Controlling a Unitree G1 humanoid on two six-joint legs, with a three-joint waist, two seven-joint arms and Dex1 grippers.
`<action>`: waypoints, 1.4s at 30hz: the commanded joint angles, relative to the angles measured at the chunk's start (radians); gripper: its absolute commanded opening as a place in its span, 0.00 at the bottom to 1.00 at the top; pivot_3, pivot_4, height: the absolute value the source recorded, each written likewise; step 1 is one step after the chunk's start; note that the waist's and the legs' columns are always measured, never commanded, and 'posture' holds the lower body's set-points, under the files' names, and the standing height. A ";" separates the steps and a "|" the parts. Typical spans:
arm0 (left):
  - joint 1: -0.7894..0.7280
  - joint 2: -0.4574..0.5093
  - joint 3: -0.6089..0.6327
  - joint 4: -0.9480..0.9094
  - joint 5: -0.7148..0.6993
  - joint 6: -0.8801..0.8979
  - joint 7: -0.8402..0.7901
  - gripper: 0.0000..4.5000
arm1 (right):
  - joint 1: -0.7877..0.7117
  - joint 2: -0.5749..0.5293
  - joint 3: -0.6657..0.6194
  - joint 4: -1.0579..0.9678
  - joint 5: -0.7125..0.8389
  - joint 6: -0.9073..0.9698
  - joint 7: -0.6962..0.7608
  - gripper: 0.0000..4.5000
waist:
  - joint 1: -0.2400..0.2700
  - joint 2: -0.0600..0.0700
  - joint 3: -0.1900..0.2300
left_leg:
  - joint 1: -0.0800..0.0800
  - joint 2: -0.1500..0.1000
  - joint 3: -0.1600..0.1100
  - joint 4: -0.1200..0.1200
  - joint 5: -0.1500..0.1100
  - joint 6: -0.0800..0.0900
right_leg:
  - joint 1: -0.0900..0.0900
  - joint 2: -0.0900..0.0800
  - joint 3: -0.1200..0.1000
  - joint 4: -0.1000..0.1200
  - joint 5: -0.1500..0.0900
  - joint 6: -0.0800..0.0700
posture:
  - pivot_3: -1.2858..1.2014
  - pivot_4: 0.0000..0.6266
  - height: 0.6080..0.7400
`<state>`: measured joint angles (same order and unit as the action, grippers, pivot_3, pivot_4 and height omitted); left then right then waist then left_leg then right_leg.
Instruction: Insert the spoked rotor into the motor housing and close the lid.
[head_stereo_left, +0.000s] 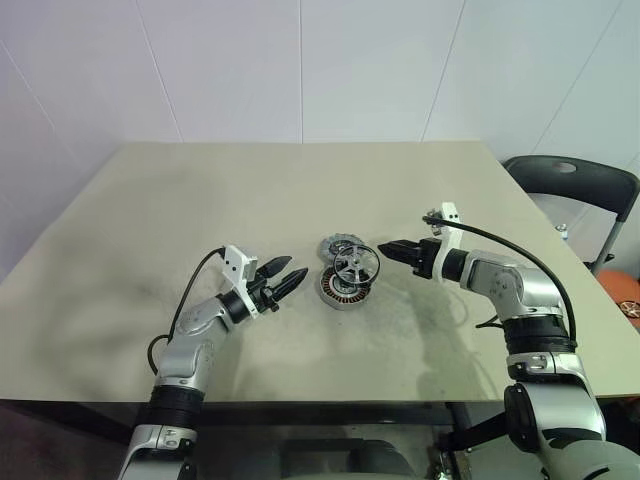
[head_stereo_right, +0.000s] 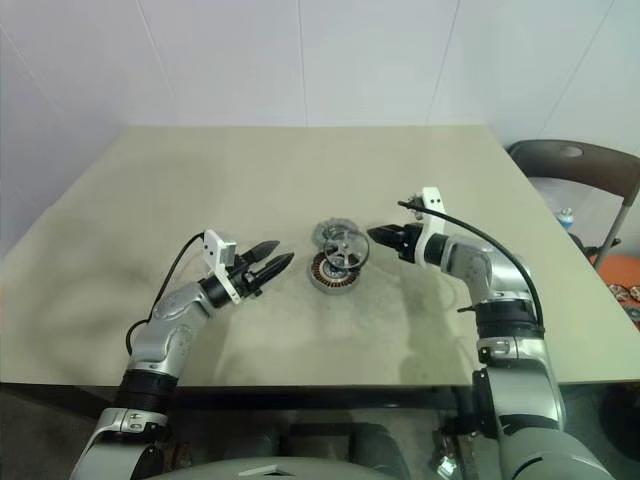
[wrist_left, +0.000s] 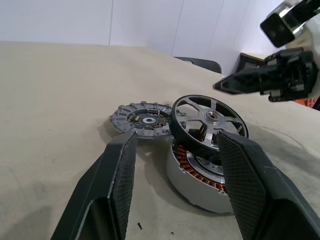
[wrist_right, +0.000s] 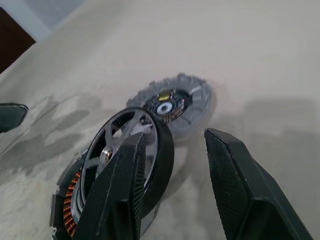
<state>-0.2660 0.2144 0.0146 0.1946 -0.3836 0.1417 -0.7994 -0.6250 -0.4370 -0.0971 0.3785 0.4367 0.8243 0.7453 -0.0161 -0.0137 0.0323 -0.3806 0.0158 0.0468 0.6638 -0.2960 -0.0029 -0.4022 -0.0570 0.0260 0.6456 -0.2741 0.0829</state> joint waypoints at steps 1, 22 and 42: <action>-0.007 0.002 0.008 -0.028 -0.013 -0.008 -0.002 0.60 | 0.003 0.016 0.006 -0.017 0.003 0.005 -0.006 0.43 | 0.000 0.000 0.000 | -0.001 0.000 0.000 0.000 0.000 0.000 | -0.001 0.000 0.000 0.000 0.000 0.000 | 0.52 0.00 1.00; -0.001 0.003 0.005 -0.027 -0.001 -0.018 0.006 0.60 | 0.031 0.039 0.040 -0.051 0.010 0.007 0.028 0.00 | 0.001 0.000 0.000 | -0.008 -0.001 0.000 0.002 0.000 0.000 | -0.007 0.001 -0.001 0.001 0.001 0.001 | 0.52 0.00 1.00; -0.001 0.004 0.002 -0.016 0.006 -0.025 0.013 0.60 | 0.089 0.016 0.126 -0.176 -0.001 -0.038 0.121 0.00 | 0.002 0.000 -0.001 | -0.007 0.000 0.000 0.003 0.000 0.000 | -0.005 0.007 -0.001 0.002 0.001 0.001 | 0.52 0.00 1.00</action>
<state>-0.2612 0.2162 0.0143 0.1939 -0.3805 0.1377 -0.7848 -0.5346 -0.4207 0.0264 0.2224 0.4379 0.7969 0.8691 -0.0139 -0.0138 0.0317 -0.3870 0.0160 0.0463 0.6674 -0.2956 -0.0026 -0.4068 -0.0494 0.0247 0.6472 -0.2734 0.0843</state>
